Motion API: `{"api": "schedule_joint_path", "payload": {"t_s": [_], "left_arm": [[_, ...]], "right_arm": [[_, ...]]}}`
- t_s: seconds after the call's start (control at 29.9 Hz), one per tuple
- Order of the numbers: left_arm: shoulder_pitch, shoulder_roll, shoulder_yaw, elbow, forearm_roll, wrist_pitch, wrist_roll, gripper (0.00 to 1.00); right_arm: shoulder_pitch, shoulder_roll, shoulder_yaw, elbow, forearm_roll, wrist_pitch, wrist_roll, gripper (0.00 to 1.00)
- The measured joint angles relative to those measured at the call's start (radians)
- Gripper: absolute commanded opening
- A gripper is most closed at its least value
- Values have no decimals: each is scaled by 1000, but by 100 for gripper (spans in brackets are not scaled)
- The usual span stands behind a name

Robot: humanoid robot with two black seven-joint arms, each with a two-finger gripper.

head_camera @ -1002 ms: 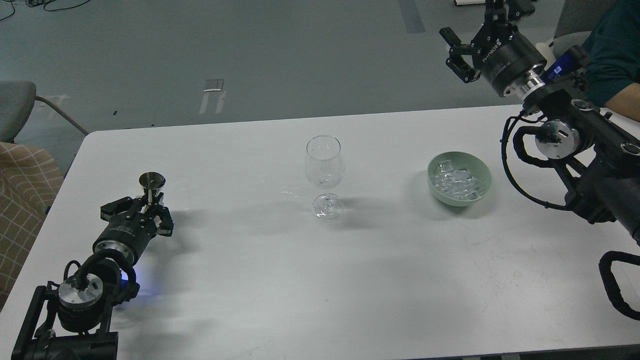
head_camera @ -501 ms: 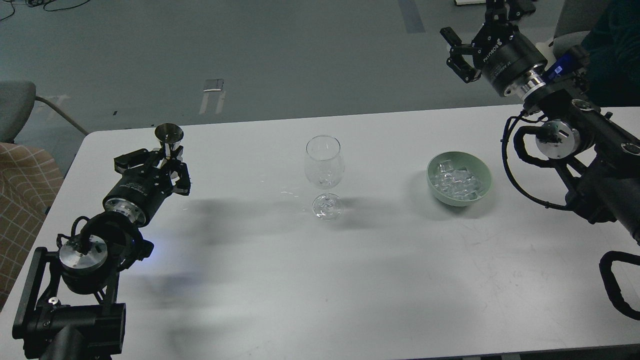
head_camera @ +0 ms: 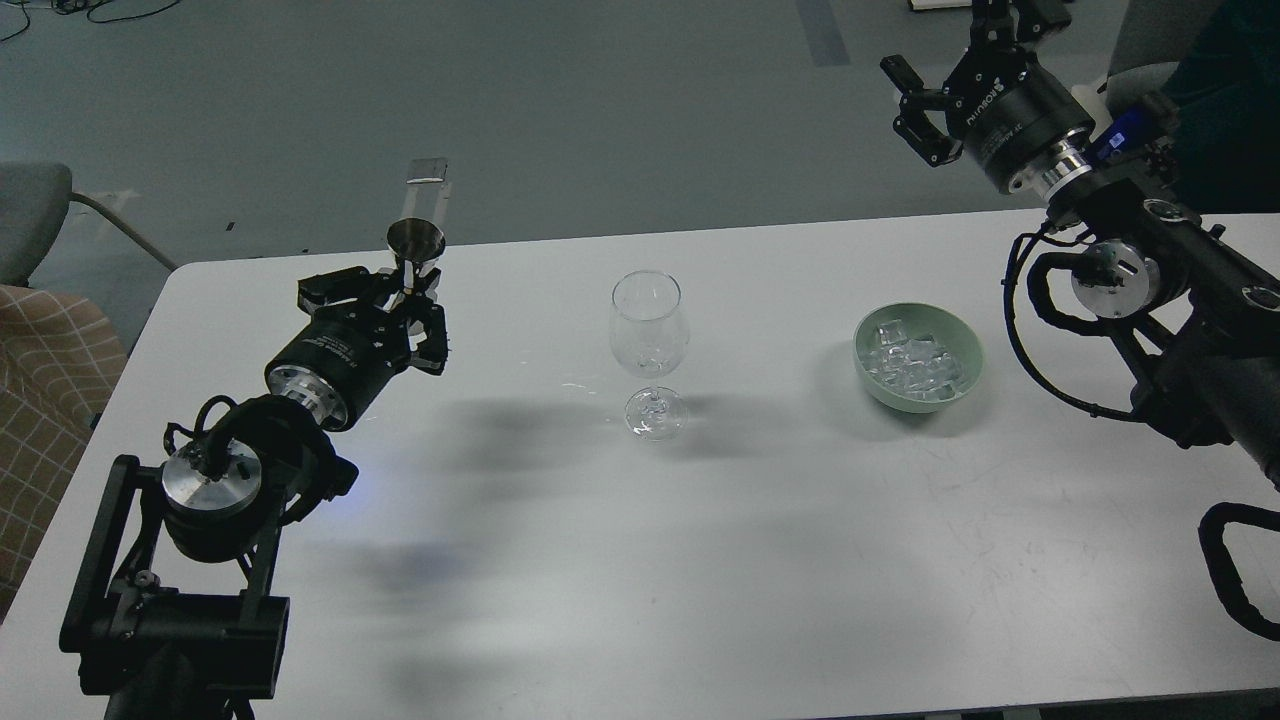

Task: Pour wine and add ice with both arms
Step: 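Lift the jigger and carry it beside the wine glass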

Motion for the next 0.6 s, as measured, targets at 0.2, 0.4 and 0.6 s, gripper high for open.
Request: {"api": "schedule_joint_path", "payload": {"t_s": [0.2, 0.4, 0.6], "left_arm": [[-5, -30, 55, -21, 9, 21, 3, 0], [-33, -41, 99, -23, 41, 56, 4, 0], [-78, -41, 119, -24, 75, 82, 4, 0]], "right_arm": [[-6, 0, 0, 0, 0, 0, 0, 100], [-11, 0, 0, 0, 0, 0, 0, 100], [-15, 1, 0, 0, 0, 1, 0, 100]]}}
